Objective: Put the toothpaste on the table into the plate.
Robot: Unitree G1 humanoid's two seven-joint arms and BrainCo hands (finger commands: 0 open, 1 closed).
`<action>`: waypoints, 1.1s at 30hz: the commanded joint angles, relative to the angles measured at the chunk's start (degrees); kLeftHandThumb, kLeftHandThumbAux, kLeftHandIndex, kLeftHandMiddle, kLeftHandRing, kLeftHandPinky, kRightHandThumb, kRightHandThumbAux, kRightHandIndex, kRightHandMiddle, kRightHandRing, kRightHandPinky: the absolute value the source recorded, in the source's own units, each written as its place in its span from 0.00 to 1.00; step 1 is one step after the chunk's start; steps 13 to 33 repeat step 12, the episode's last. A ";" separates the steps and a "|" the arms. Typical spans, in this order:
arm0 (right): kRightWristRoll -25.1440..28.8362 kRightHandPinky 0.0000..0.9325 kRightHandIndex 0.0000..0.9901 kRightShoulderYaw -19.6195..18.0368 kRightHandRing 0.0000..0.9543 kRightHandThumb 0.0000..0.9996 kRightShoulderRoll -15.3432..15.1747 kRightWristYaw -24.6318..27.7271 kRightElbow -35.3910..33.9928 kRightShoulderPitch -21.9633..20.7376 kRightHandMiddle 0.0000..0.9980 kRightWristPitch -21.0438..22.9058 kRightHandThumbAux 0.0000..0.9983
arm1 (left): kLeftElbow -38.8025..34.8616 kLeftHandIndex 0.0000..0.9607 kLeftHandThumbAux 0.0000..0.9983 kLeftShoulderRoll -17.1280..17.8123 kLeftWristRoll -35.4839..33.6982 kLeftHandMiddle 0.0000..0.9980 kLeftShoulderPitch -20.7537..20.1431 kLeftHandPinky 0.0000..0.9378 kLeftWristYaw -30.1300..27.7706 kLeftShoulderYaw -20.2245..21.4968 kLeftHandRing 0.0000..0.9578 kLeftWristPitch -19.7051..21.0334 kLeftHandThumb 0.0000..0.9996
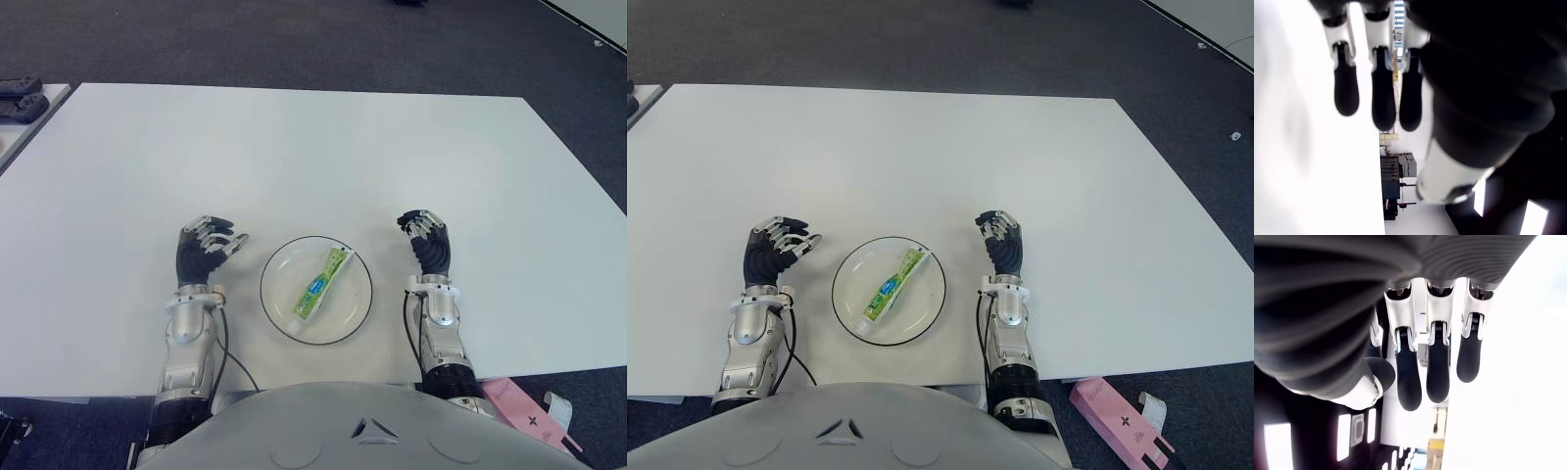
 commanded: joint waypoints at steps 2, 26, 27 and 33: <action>-0.54 0.54 0.44 0.23 0.54 0.71 0.86 -0.72 -1.02 0.99 0.49 2.08 0.73 | 0.73 0.55 1.00 0.22 -0.25 0.49 -0.59 0.56 -0.67 -0.26 0.54 0.86 0.10; -0.59 0.53 0.44 0.45 0.53 0.71 1.81 -1.39 -2.83 2.10 0.50 3.55 0.73 | 0.81 0.54 1.00 0.33 0.16 0.47 -0.53 0.56 -0.39 -0.25 0.53 0.74 0.11; -0.59 0.53 0.44 0.45 0.53 0.71 1.81 -1.39 -2.83 2.10 0.50 3.55 0.73 | 0.81 0.54 1.00 0.33 0.16 0.47 -0.53 0.56 -0.39 -0.25 0.53 0.74 0.11; -0.59 0.53 0.44 0.45 0.53 0.71 1.81 -1.39 -2.83 2.10 0.50 3.55 0.73 | 0.81 0.54 1.00 0.33 0.16 0.47 -0.53 0.56 -0.39 -0.25 0.53 0.74 0.11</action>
